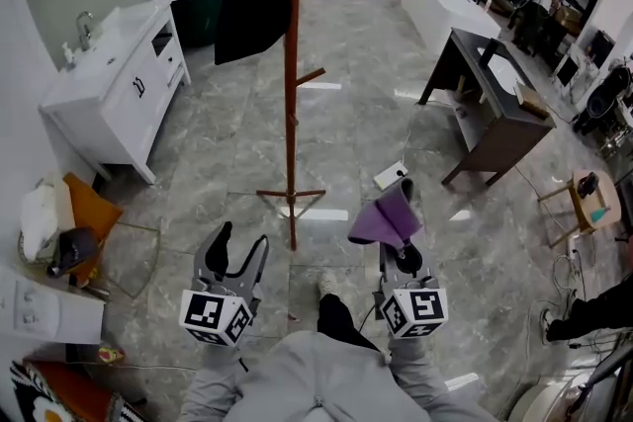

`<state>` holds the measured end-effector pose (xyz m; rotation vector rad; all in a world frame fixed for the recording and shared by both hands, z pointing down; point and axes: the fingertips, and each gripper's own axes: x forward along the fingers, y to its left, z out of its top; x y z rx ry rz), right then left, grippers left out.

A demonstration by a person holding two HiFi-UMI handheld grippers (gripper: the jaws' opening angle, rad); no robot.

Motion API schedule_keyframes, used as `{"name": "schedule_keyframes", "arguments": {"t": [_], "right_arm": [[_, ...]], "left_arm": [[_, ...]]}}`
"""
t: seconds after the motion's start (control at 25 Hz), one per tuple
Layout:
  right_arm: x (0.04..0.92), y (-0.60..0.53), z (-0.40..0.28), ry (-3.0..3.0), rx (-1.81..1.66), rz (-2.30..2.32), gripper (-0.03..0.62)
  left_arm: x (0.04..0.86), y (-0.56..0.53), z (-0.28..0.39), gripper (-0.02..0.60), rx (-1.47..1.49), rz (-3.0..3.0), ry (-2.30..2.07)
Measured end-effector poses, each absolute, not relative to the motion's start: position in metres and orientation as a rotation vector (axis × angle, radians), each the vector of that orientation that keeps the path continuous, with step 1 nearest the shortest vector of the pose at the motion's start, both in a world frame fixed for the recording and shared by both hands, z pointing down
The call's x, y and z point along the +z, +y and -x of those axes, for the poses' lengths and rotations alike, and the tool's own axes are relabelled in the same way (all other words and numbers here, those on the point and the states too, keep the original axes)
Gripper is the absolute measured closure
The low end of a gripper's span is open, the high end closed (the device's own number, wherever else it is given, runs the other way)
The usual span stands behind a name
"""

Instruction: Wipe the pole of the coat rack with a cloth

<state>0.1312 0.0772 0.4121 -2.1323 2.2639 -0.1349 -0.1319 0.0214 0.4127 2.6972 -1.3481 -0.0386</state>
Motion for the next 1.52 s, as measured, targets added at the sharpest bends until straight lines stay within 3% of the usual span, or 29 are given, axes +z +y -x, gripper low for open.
{"name": "schedule_keyframes", "arguments": {"t": [0.44,0.8,1.52], "right_arm": [[0.400,-0.085,-0.152,2.408,-0.106,1.956,0.537],[0.337,-0.197,-0.165,2.514,0.101,1.732,0.537],[0.197,-0.293,-0.076,2.595,0.833,1.483,0.537]], "left_arm": [[0.405,-0.107,0.110,0.273,-0.048,-2.614,-1.523],[0.391,-0.188,0.084,0.273,-0.059,-2.544,-1.673],[0.390,-0.228,0.106,0.273,-0.047,-2.435,-1.831]]}}
